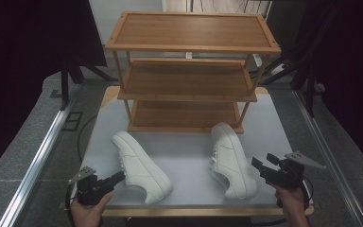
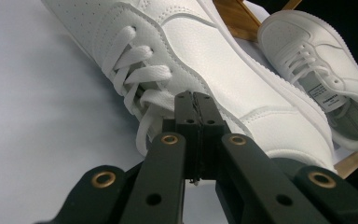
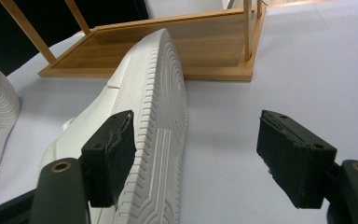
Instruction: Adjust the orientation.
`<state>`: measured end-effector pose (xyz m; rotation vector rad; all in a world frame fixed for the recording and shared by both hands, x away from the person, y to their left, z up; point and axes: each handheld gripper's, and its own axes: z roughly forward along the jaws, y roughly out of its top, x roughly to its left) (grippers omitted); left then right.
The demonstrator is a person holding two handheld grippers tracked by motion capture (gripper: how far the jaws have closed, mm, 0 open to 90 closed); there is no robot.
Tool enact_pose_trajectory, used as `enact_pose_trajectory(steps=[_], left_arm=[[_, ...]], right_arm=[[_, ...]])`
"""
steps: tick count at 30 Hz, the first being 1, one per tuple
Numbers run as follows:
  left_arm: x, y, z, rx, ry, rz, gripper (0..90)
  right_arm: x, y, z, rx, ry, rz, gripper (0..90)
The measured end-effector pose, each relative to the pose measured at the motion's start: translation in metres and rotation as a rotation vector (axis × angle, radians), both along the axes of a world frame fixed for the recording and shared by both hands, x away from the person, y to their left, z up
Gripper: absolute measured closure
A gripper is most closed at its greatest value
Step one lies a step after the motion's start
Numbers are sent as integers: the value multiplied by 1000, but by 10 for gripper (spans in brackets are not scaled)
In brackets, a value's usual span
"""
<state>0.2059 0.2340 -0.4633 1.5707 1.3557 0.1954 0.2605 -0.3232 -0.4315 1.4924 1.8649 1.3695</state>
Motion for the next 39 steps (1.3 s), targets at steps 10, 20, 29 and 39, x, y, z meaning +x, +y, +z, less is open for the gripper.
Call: enact_pose_trajectory(steps=[10,20,29,39], left_arm=[[23,-15,12,-7,-28,-11,900],[89,-76,35,-11,-55,-123,882],[83,-113,40,55,-64,-202,869],[82,-131,14,93,17,-244,895]], right_arm=[[0,-2,-1,0,2,-7,282],[0,-7,-6,23,15,-40,285],[-2,-9,-1,27,1,-46,289],[-1,-6,-4,15,13,-33,290]])
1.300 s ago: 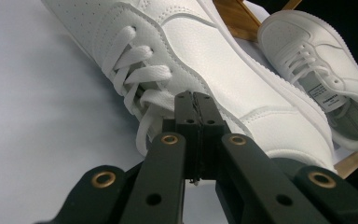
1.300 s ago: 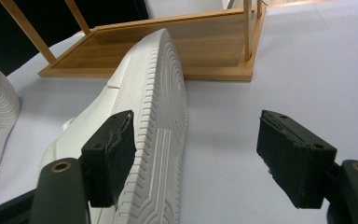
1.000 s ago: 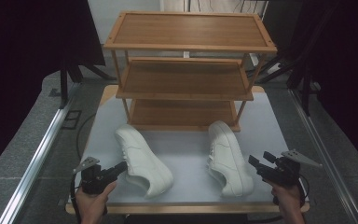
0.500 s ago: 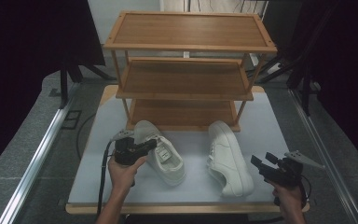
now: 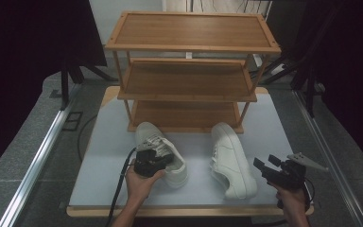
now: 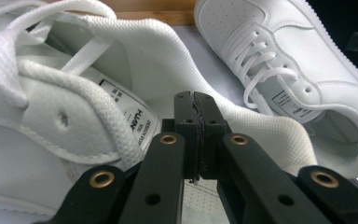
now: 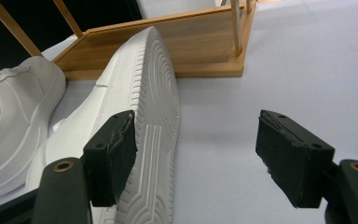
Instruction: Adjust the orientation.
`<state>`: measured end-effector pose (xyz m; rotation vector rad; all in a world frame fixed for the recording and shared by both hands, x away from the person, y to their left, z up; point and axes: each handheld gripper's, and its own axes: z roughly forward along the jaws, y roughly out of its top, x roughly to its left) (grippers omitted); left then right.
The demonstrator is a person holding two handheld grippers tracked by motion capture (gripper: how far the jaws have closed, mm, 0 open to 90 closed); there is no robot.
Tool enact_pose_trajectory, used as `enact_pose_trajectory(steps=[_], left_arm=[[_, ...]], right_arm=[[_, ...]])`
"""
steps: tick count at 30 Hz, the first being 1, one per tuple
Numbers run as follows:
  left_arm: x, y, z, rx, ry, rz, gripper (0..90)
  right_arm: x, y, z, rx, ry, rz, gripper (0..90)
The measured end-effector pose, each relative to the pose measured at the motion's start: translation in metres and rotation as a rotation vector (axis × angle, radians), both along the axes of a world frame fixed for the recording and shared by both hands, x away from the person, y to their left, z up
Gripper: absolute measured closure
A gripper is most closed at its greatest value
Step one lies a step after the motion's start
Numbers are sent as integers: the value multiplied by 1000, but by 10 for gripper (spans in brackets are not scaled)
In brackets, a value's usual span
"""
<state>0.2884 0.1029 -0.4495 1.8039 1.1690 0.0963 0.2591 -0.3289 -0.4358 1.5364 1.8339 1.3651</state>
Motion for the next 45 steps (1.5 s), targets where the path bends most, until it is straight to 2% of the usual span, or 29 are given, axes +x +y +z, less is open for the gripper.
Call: enact_pose_trajectory(steps=[7,9,19,24,26,34,36,39,45], left_arm=[[-2,8,0,4,12,0,900],[-3,8,1,24,12,1,900],[-9,18,1,18,25,-17,900],[-18,30,2,24,29,-17,900],[-23,41,2,15,37,-17,900],[-31,67,0,20,59,-8,900],[-31,68,0,19,60,-6,900],[-29,69,1,24,57,-8,900],[-25,71,5,73,53,-10,900]], right_arm=[[-1,-1,0,4,4,-6,290],[-1,-2,2,5,1,-9,290],[-2,-8,3,12,1,-26,290],[-3,-11,5,15,-3,-34,290],[-3,-11,6,13,-3,-33,290],[-1,-10,3,10,5,-35,290],[-1,-10,2,7,9,-35,290],[0,-9,1,6,10,-35,290],[0,-8,0,1,14,-32,290]])
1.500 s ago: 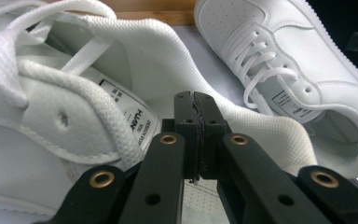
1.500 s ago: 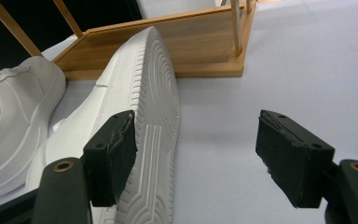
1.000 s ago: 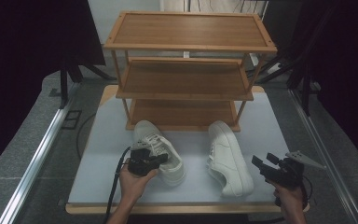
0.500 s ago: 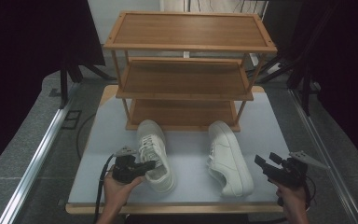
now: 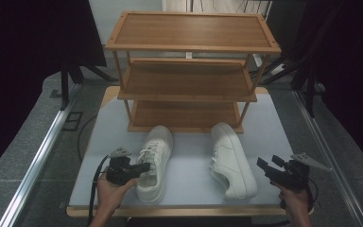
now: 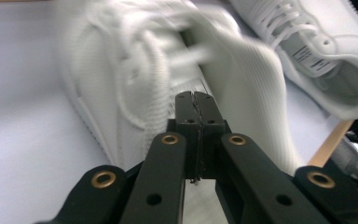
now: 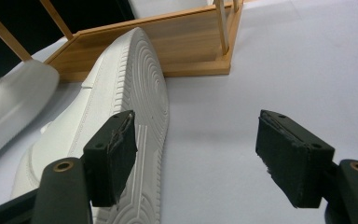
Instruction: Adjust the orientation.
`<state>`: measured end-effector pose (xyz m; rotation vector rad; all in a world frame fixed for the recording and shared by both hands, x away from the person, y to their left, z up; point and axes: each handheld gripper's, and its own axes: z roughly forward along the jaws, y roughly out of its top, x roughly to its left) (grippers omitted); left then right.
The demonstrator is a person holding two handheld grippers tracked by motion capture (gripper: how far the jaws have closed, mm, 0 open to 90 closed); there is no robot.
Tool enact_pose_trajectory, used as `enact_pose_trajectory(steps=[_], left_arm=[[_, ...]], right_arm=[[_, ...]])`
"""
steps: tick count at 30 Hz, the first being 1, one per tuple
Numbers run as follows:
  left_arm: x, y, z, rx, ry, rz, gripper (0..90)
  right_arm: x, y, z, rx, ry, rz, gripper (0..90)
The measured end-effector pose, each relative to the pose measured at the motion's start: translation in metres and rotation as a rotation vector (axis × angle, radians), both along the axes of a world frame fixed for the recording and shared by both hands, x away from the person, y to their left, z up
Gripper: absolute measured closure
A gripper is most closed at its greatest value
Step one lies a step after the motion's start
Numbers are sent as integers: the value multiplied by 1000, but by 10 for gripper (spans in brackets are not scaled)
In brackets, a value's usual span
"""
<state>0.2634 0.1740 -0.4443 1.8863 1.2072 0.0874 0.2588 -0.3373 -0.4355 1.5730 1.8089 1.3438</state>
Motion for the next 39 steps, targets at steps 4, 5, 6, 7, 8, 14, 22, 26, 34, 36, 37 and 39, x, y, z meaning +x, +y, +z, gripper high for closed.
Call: enact_pose_trajectory(steps=[4,5,6,7,8,14,22,26,34,36,37,39], left_arm=[[3,11,2,10,11,14,900],[4,14,2,14,14,16,900],[4,14,2,14,14,16,900],[5,16,2,15,18,17,900],[8,20,3,11,19,12,900],[11,24,2,-2,1,6,881],[3,22,9,-66,-43,-30,755],[-3,24,22,-114,-99,-41,742],[-1,30,40,-165,-184,-11,680],[0,33,38,-175,-194,10,673],[0,33,38,-175,-194,10,672],[0,35,34,-187,-196,22,667]], right_arm=[[0,-2,0,3,0,-5,290],[0,-2,0,4,0,-6,290],[0,-3,0,6,0,-7,290],[0,-3,0,6,0,-7,290],[0,-3,0,5,1,-8,290],[0,1,-1,-1,3,3,291],[-1,5,2,0,-24,13,301],[-2,6,3,-2,-28,13,303],[-6,14,9,-8,-67,34,335],[-9,16,13,-20,-84,43,350],[-9,16,13,-20,-84,43,350],[-12,22,18,-24,-112,60,383]])
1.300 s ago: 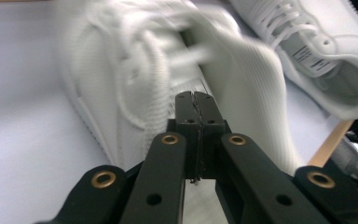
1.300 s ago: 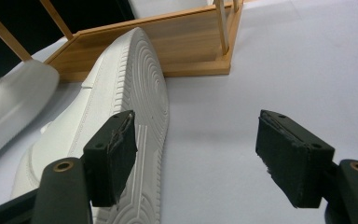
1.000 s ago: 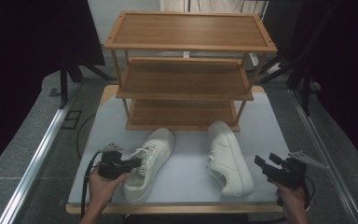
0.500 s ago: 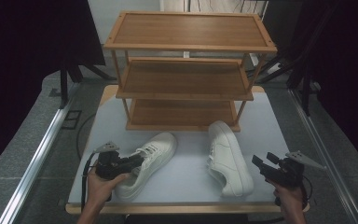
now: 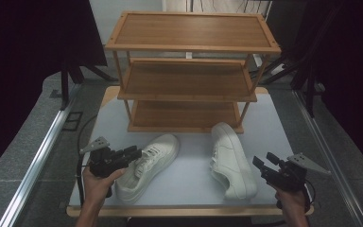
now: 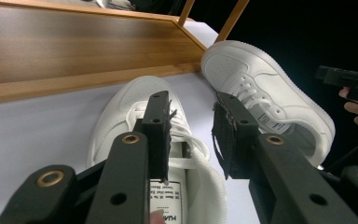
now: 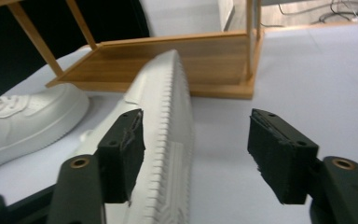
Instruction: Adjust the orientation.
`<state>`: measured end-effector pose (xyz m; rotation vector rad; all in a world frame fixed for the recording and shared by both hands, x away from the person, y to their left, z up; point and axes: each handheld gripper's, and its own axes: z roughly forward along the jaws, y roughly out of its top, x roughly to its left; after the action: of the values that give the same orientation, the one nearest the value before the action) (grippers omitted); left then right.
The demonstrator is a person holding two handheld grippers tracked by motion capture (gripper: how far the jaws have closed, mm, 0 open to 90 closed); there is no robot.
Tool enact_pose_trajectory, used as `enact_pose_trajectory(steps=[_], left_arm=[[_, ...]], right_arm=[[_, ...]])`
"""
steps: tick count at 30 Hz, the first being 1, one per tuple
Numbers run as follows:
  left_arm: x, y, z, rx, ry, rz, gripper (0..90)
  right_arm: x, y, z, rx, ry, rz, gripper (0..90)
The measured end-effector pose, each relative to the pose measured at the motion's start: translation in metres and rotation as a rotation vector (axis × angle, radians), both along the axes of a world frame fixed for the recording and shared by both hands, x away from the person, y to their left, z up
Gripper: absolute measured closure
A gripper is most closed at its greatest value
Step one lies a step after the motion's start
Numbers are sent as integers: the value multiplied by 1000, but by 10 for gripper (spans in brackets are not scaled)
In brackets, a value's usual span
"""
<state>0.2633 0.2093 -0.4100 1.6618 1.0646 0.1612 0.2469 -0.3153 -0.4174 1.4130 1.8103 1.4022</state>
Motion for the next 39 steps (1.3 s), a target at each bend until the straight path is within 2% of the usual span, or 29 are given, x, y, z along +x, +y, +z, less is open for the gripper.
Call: enact_pose_trajectory(steps=[3,4,8,10,13,14,18,20,21,24,25,26,29,30,33,37,39], left_arm=[[-2,1,-1,-5,-1,6,625],[-5,4,-2,-3,-6,14,609],[-8,7,-2,-7,-9,34,545],[-11,7,-2,-9,-17,42,479],[-12,6,0,-13,-19,43,443],[-12,6,1,-15,-19,40,425],[-11,5,1,-18,-10,31,405],[-10,2,-1,-13,7,27,401],[-10,1,-2,-15,11,30,401],[-12,1,-1,-26,12,38,401],[-12,1,-1,-26,12,38,401],[-12,2,0,-34,11,44,401],[-12,2,-1,-34,18,47,401],[-12,1,-2,-37,25,44,401],[-11,0,-4,-37,36,42,401],[-11,-1,-5,-38,45,38,402],[-11,-2,-6,-40,48,40,402]], right_arm=[[-1,4,2,-12,-8,16,405],[-3,9,5,-30,-21,37,425],[-7,15,9,-30,-34,65,474],[-10,23,13,-33,-41,106,522],[-11,28,15,-44,-41,131,565],[-11,35,15,-59,-38,164,617],[-12,47,11,-80,-26,217,690],[-12,53,8,-78,-12,246,727],[-12,53,8,-78,-12,246,727],[-14,65,4,-120,2,285,807],[-14,65,4,-120,2,285,807],[-14,71,2,-147,13,301,830],[-15,76,-1,-167,24,317,842],[-15,81,-7,-194,47,335,849],[-14,86,-14,-214,71,349,852],[-15,90,-19,-221,82,362,860],[-15,91,-21,-242,89,366,863]])
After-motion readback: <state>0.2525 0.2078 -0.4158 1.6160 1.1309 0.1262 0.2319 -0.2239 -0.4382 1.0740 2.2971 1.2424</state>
